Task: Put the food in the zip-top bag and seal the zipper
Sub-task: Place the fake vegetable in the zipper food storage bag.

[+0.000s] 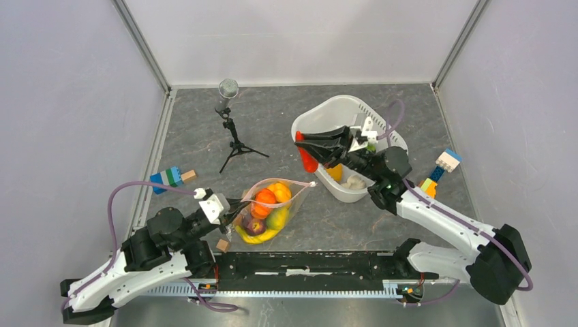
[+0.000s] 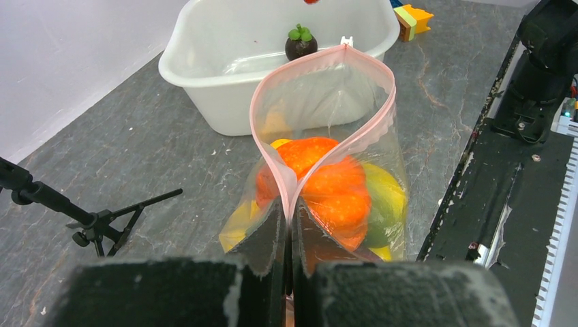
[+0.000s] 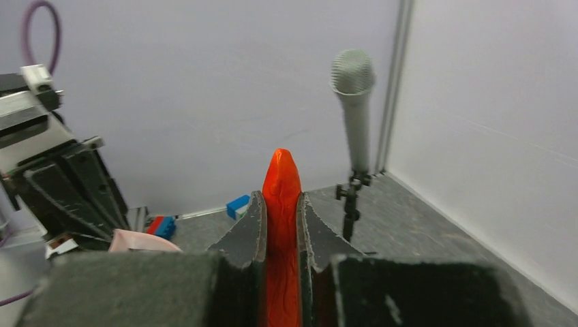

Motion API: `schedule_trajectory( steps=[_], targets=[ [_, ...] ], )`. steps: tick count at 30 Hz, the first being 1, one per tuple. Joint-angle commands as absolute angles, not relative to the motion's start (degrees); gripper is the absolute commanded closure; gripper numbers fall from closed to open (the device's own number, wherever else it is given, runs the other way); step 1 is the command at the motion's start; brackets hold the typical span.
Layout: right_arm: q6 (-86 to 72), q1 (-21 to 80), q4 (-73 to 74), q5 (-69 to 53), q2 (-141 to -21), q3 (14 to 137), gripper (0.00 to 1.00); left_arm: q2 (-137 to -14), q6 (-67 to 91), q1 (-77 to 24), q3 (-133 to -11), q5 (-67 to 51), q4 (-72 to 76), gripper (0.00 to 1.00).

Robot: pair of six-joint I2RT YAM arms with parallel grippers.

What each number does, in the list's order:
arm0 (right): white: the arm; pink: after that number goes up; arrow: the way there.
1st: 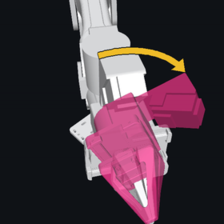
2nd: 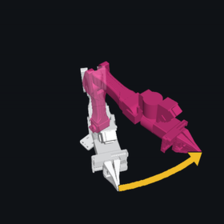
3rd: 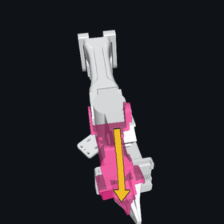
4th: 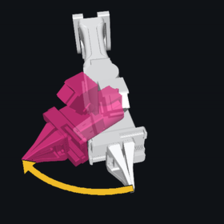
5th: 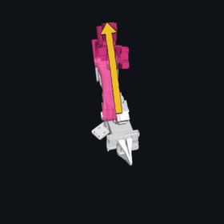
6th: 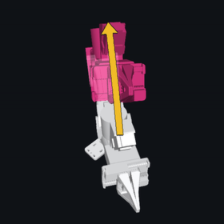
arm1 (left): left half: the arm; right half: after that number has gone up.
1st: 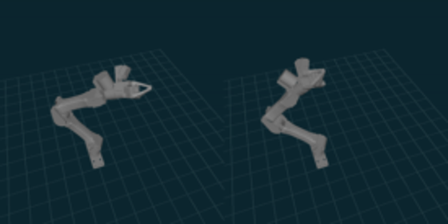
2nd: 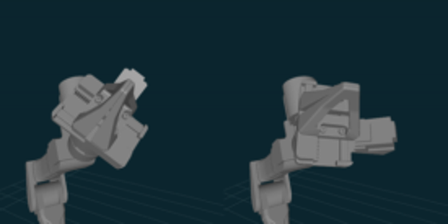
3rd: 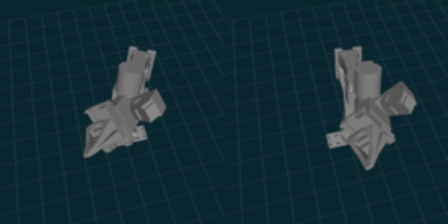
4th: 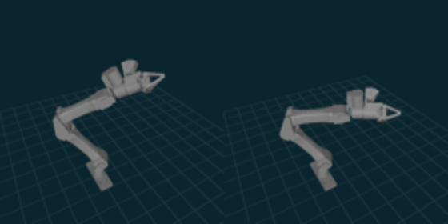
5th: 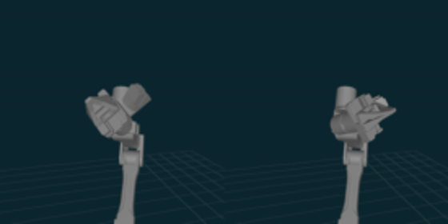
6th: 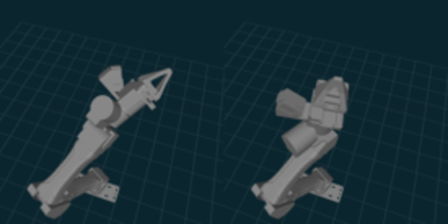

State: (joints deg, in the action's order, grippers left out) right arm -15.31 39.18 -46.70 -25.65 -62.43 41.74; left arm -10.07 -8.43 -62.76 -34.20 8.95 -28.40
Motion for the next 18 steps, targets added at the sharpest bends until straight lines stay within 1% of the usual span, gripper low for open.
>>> schedule_trajectory(
  steps=[1,5,11,18],
  targets=[
    [-9.26,44.91,-54.39,-26.13,-64.65,44.40,1.00,-10.58,-8.93,-62.76,-36.67,9.34,-26.81,0.98],
    [-8.09,48.63,-55.19,-28.28,-68.15,47.11,1.00,-10.49,-9.13,-62.82,-36.73,9.23,-26.81,0.98],
    [-6.70,52.41,-55.71,-28.46,-70.56,46.52,1.00,-9.53,-8.87,-62.81,-36.31,9.29,-26.28,0.98],
    [-8.12,53.35,-55.05,-38.19,-72.77,44.09,1.00,-8.18,-8.62,-62.76,-35.98,10.10,-26.10,0.98]
  ],
)
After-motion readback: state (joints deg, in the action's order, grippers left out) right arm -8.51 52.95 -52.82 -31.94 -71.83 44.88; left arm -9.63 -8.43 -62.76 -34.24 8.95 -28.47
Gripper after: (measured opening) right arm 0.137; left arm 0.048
